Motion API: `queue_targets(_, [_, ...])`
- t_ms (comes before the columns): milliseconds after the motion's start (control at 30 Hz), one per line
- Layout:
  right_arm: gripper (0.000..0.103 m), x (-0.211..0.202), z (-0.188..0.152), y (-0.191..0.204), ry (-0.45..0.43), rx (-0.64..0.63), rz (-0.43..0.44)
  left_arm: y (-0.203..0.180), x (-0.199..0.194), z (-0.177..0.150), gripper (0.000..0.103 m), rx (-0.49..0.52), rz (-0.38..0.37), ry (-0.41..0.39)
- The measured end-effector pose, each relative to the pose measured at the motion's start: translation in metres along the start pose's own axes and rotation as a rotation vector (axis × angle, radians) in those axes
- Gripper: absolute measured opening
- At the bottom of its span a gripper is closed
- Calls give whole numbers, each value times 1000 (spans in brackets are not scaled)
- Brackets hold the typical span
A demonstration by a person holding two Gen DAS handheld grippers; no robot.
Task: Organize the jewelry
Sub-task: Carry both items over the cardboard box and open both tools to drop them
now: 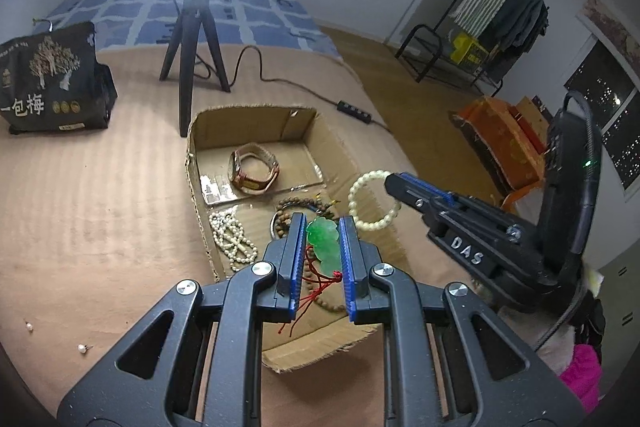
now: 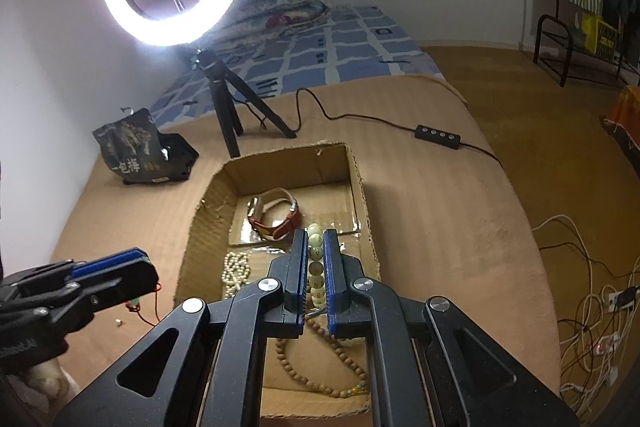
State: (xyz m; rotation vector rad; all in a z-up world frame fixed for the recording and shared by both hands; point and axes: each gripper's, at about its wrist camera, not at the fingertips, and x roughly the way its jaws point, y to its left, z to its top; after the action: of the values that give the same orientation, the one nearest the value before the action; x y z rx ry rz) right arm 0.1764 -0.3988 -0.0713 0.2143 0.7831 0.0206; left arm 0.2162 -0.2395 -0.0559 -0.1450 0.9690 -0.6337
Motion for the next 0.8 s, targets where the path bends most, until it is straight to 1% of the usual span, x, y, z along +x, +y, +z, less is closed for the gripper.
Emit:
queue_targets(133, [6,11,-1,-4,18,9,7,5,15,-4,15,-4,20,30])
queue_targets(367, [6,21,-1,-7,31,6,20,5,30,-17,15,41,84,60])
queue_targets(667, [6,23,-1,1,38,-8,24,-2,30,-24,15,107,164,41])
queue_targets(800, [6,23,-1,3,38,-12,17,-3,29,-25,15,121,178,40])
